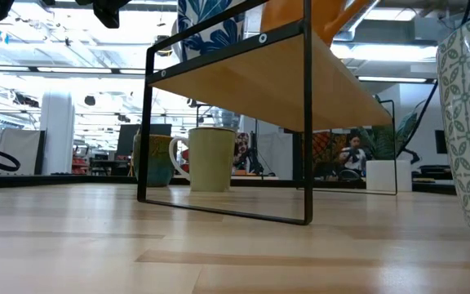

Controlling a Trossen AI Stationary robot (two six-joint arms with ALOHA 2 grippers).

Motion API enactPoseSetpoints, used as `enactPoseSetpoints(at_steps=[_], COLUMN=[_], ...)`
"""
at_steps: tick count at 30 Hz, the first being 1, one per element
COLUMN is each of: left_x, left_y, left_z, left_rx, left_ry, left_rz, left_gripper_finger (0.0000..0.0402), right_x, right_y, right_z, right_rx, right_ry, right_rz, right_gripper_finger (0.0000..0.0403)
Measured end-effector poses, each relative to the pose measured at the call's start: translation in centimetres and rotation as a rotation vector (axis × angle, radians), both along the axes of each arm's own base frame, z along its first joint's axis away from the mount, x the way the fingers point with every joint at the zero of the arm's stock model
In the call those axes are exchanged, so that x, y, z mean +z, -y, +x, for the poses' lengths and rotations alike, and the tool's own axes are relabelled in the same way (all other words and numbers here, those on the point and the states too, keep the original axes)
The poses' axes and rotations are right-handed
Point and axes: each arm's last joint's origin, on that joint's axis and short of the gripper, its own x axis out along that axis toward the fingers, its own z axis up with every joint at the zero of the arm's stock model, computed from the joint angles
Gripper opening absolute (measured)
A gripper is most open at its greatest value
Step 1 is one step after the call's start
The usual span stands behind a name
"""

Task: Place coffee mugs
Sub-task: Put the orange mug on the shelf

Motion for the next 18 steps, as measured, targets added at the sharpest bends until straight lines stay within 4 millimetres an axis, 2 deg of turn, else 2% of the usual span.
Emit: enactPoseSetpoints(at_steps=[11, 18], left_x=[0.0, -0.1], left_y=[0.0, 0.0], left_z=[0.0, 0.0], left_rx=[0.0, -0.001], left_ry=[-0.003, -0.01], left_rz=[0.001, 0.001], left_gripper_finger=[0.0147, 0.0147], right_x=[0.4, 0.7], right_y=[-0.2, 0.6], right_z=[1.0, 0.7], right_rx=[0.057, 0.072], right_ry=[0.111, 0.109], right_rz=[0.0, -0.024], right_gripper_finger=[0.0076, 0.0076])
